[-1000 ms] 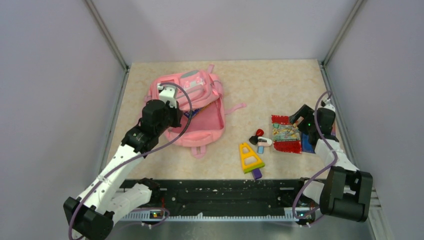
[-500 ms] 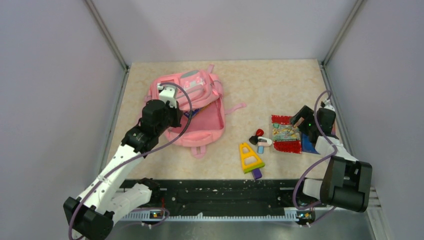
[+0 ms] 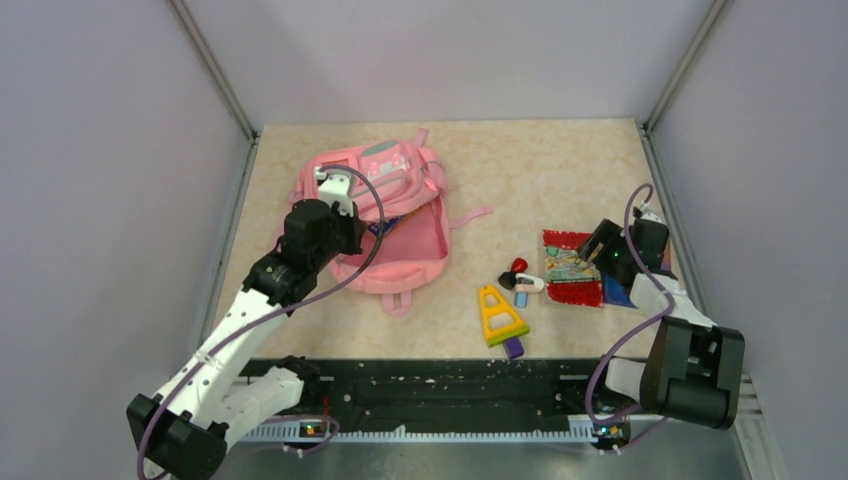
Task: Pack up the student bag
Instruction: Pick up the book from the center of the board.
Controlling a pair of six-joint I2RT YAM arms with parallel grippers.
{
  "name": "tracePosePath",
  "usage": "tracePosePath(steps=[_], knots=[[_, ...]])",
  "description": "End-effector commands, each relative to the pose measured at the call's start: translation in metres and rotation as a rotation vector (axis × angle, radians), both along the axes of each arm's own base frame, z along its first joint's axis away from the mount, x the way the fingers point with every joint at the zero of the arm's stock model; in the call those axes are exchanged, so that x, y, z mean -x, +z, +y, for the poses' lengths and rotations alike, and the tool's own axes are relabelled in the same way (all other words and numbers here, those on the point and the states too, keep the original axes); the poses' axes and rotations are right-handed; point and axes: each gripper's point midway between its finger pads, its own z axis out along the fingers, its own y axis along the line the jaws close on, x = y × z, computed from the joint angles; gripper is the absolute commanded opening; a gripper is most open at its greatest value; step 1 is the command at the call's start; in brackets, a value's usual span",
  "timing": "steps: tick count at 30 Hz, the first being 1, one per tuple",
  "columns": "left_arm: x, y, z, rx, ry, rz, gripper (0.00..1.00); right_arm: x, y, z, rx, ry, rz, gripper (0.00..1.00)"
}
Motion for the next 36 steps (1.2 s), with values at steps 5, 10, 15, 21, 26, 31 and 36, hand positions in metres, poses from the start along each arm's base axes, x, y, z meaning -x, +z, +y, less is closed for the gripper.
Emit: tracePosePath(steps=[5, 10, 15, 21, 26, 31, 36], knots=[[-0.006, 0.047, -0.003, 0.073, -0.002, -0.152, 0.0, 0.008, 0.001, -0.007, 0.057, -0.009, 0.029, 0.74], [-0.006, 0.048, -0.004, 0.075, -0.003, -0.153, 0.0, 0.011, -0.007, 0.001, 0.085, 0.016, 0.065, 0.72], [-0.004, 0.051, -0.002, 0.077, 0.001, -0.163, 0.0, 0.01, -0.01, 0.005, 0.092, 0.021, 0.079, 0.72], [-0.004, 0.052, -0.003, 0.079, -0.003, -0.165, 0.0, 0.01, -0.021, 0.001, 0.097, -0.001, 0.128, 0.74], [-0.003, 0.054, -0.001, 0.081, 0.003, -0.173, 0.0, 0.008, -0.023, 0.018, 0.014, 0.06, 0.142, 0.74], [-0.004, 0.052, -0.002, 0.079, -0.001, -0.166, 0.0, 0.016, -0.017, 0.047, -0.076, 0.12, 0.134, 0.73], [-0.004, 0.051, -0.003, 0.078, -0.003, -0.162, 0.0, 0.032, -0.013, 0.074, -0.179, 0.151, 0.114, 0.73]])
